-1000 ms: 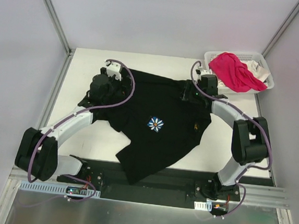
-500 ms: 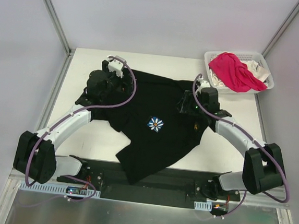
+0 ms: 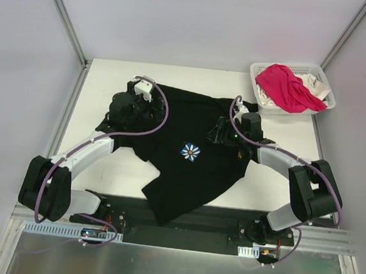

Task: Fold and stack the t-shirts
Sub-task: Flatten out the tshirt

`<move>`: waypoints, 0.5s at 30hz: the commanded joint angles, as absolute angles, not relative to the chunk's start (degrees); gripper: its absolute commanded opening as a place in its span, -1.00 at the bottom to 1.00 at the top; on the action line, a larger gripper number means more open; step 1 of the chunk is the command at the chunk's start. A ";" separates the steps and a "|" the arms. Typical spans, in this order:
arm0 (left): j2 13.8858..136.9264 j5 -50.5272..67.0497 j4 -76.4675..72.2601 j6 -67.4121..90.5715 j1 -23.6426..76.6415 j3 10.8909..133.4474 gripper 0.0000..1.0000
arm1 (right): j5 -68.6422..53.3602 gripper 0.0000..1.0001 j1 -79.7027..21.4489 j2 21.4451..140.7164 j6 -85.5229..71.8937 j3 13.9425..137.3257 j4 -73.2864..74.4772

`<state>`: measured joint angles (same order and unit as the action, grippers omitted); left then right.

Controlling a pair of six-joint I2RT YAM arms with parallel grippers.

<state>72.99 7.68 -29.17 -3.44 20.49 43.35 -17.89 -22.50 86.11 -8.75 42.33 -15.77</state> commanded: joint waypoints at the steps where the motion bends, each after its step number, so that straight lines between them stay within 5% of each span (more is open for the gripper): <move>1: 76.90 6.06 -26.73 -1.76 19.25 47.97 0.98 | -22.49 0.47 -20.92 90.42 -13.26 46.58 -19.42; 15: 98.96 0.45 2.43 9.48 14.24 67.05 0.98 | -22.95 0.48 -17.40 100.28 -14.42 56.07 -12.76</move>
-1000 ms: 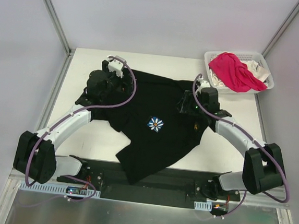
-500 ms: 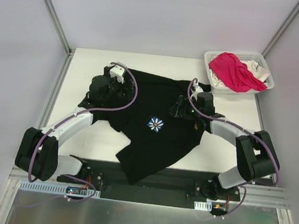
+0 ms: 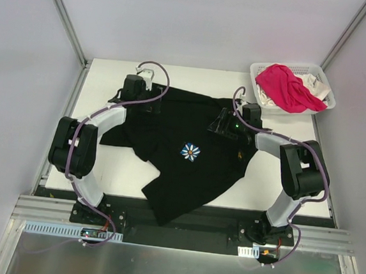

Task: Fold and stack the t-shirts
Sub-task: Flatten out the tshirt

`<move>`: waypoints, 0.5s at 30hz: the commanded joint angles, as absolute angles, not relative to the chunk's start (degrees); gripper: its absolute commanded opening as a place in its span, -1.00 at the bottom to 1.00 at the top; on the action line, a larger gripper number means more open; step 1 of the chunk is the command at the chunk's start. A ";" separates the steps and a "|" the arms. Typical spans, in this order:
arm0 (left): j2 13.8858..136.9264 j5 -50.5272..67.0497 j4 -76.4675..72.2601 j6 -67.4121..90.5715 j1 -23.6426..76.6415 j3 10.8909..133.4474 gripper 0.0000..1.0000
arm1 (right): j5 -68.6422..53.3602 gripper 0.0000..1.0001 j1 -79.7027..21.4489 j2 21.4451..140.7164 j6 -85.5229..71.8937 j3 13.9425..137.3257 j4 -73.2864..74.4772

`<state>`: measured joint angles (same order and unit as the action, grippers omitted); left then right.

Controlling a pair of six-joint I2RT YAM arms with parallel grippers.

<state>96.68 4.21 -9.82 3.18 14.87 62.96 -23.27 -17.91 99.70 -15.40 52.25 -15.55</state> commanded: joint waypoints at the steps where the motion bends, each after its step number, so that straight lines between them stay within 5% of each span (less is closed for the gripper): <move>1: 99.05 0.27 4.37 10.28 14.24 67.32 0.98 | -21.46 0.48 -17.40 100.46 -13.37 57.21 -11.61; 15: 94.83 -11.79 16.17 23.20 18.19 59.42 0.98 | -12.66 0.49 -17.49 98.88 -10.19 58.80 -1.06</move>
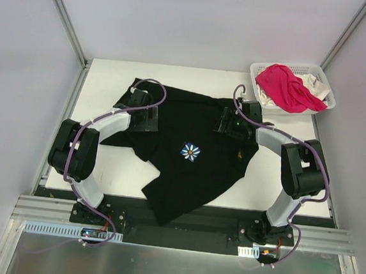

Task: Fold and stack the t-shirts
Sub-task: Flatten out the tshirt

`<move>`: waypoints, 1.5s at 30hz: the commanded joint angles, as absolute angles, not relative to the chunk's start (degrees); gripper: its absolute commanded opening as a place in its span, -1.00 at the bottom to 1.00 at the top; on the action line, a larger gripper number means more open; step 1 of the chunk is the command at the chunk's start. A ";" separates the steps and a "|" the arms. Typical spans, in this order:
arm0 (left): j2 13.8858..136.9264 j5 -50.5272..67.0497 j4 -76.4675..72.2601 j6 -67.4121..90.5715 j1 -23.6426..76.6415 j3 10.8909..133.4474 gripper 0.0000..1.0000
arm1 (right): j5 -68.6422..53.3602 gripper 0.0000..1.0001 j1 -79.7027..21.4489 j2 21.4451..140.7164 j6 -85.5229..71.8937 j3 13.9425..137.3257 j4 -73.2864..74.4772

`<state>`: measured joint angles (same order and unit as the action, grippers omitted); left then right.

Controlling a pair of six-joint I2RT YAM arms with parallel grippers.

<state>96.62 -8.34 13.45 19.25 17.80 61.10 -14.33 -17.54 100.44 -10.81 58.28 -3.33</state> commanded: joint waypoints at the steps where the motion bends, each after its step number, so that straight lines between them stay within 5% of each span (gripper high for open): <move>1: 95.01 -11.60 16.17 23.38 18.19 59.07 0.98 | -12.40 0.49 -17.40 98.62 -10.28 58.54 -0.88; 25: 97.21 -9.32 16.09 33.38 16.00 55.82 0.98 | -5.98 0.54 -14.42 79.01 -19.51 46.49 2.72; 45: 101.08 -7.91 11.51 36.82 15.21 56.34 0.98 | -18.28 0.57 -10.64 105.64 -18.37 66.71 6.77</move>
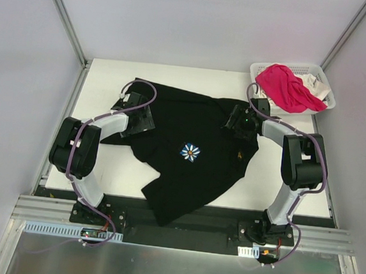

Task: Fold and stack the t-shirts
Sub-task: Flatten out the tshirt

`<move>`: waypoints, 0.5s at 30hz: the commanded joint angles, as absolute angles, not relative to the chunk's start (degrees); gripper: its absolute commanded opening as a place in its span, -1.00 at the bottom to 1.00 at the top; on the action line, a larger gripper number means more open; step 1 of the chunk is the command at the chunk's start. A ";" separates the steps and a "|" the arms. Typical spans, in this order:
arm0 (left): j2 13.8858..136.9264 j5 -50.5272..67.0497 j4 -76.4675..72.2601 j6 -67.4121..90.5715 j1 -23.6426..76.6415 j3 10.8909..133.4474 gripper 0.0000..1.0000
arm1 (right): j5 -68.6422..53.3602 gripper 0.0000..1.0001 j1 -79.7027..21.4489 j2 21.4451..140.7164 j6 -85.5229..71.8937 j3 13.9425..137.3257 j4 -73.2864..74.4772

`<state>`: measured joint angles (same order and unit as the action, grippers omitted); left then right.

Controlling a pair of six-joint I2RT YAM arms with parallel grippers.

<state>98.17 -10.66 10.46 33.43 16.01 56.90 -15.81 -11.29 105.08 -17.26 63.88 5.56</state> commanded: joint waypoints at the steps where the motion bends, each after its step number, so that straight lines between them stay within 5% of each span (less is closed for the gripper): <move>1: 100.55 -8.00 11.51 37.70 15.21 55.99 0.98 | -18.28 0.57 -10.55 105.73 -18.54 66.71 6.68; 15: 90.53 -8.00 10.11 46.84 15.12 45.17 0.98 | -18.72 0.57 -8.09 109.24 -19.87 69.52 8.08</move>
